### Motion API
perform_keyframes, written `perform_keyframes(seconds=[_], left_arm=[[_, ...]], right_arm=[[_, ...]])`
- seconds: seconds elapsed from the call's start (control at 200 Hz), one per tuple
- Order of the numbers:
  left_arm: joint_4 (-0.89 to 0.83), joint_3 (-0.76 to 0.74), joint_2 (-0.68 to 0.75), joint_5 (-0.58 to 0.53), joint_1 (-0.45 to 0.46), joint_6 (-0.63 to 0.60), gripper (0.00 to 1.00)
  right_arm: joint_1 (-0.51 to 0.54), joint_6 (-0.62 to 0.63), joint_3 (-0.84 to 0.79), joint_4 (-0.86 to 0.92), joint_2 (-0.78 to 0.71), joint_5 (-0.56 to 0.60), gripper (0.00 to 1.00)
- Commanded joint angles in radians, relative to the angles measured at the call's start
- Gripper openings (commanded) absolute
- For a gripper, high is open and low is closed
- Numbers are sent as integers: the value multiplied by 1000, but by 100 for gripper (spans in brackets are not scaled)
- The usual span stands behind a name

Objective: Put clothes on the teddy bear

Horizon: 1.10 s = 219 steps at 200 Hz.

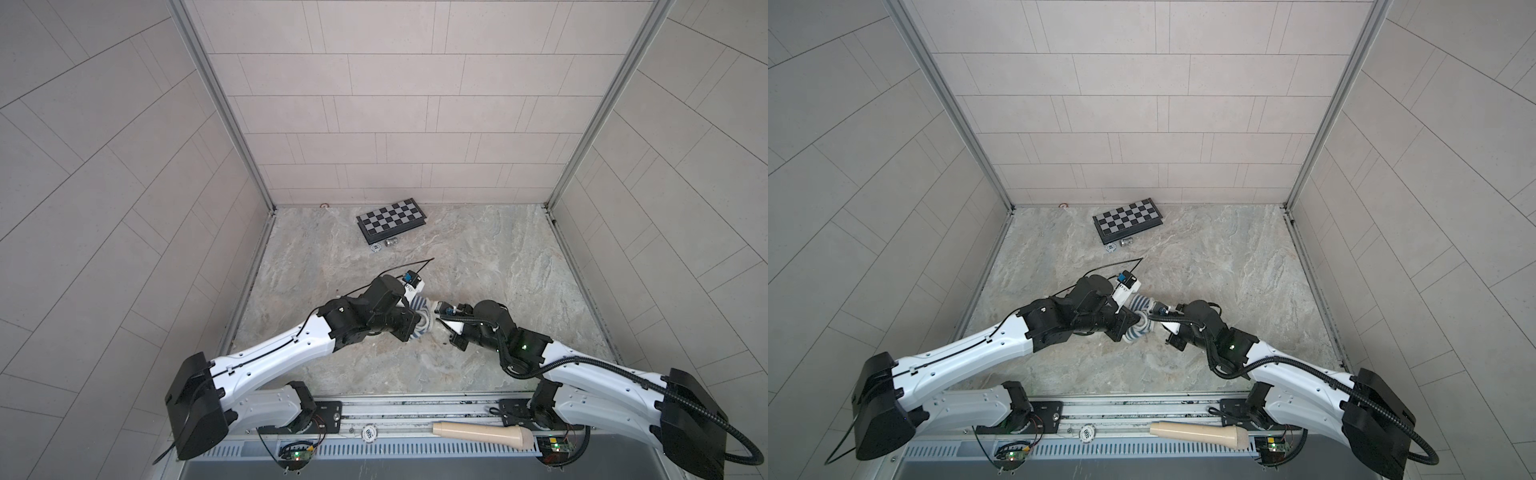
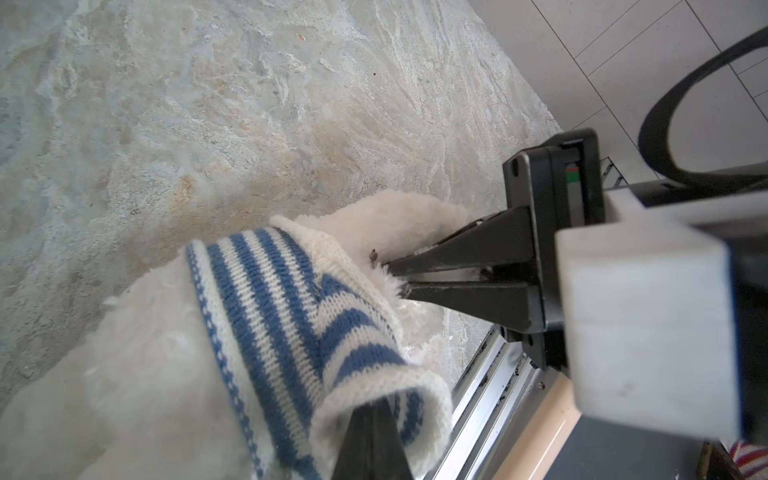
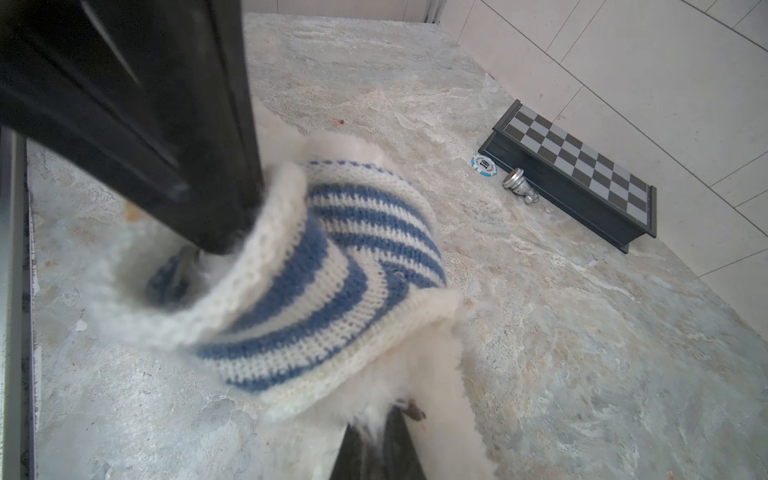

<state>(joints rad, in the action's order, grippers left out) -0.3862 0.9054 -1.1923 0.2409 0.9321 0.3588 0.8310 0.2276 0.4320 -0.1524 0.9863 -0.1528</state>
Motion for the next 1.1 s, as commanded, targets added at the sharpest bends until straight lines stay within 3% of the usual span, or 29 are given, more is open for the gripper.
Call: perform_keyframes(seconds=[0.0, 0.15, 0.385, 0.626, 1.091], left_arm=[[-34, 34, -18, -34, 11, -33, 0], [-68, 50, -54, -86, 30, -68, 0], [-92, 47, -75, -136, 55, -101, 20], [-87, 45, -108, -209, 88, -121, 30], [130, -89, -131, -272, 95, -110, 32]], right_arm=[[10, 23, 2, -42, -20, -16, 0], [17, 26, 7, -44, -16, -15, 0], [19, 16, 17, -33, -11, -6, 0], [19, -5, 21, -44, 0, -10, 0], [19, -88, -31, -173, 25, -51, 0]])
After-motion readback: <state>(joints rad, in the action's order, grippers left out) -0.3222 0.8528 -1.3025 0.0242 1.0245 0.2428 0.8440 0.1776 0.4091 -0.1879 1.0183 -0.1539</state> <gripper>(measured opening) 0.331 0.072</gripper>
